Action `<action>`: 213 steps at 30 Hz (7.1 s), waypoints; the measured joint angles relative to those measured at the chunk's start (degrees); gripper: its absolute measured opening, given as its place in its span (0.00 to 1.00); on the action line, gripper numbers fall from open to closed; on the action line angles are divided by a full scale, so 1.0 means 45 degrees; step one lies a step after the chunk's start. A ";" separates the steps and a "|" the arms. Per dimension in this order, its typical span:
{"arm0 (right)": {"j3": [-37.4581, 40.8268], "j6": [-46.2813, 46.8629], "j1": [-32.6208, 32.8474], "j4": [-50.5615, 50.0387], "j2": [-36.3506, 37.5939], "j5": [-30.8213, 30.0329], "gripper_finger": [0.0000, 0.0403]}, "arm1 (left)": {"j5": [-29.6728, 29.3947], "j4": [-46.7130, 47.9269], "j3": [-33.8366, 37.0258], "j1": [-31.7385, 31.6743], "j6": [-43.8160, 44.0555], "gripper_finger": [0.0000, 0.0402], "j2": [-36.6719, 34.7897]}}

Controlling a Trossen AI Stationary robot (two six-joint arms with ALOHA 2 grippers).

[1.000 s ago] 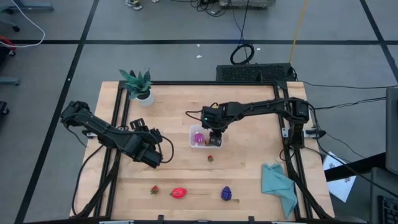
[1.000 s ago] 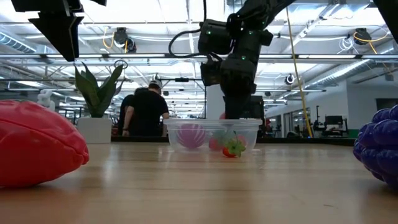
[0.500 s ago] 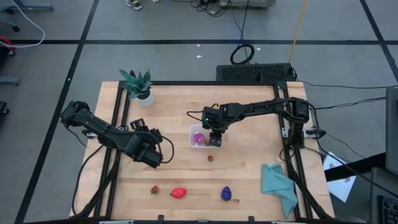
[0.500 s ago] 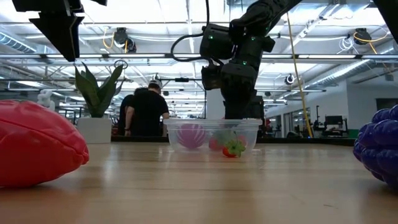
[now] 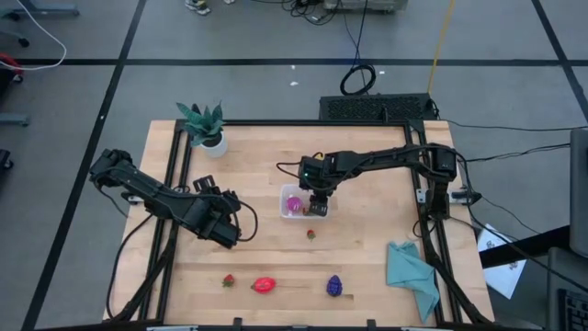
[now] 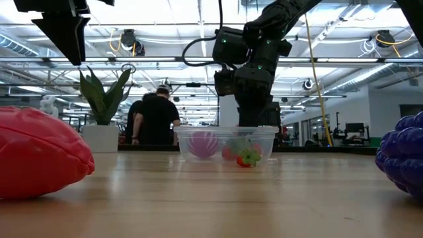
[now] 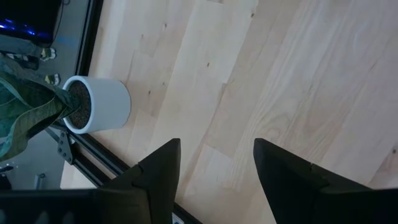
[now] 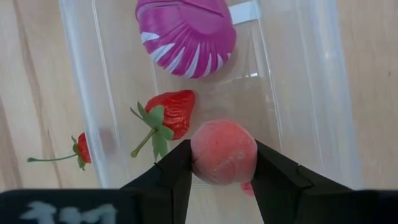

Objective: Pick and placing Produce into tupperware
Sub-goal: Put the pink peach into the transparent bin, then put the pink dragon fruit into the transparent bin

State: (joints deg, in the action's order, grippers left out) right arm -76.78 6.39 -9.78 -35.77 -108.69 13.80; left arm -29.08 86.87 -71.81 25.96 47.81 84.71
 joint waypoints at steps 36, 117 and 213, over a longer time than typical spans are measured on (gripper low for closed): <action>-0.0004 -0.0015 0.0000 -0.0005 0.0001 0.0020 0.33 | 0.0000 -0.0029 0.0000 0.0000 -0.0014 0.52 0.0000; -0.0553 0.4071 0.6799 -0.0010 0.2051 -0.1102 0.42 | 0.4243 -0.9069 -0.0002 0.2398 -0.1313 0.52 0.3468; -0.0553 0.3327 0.6614 -0.0481 0.2046 -0.1112 0.42 | 0.6800 -1.2949 -0.0005 0.1739 -0.1712 0.59 0.5765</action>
State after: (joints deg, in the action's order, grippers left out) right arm -79.26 21.37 19.98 -37.93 -99.48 8.80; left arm 1.52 28.60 -71.83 33.78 40.11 110.65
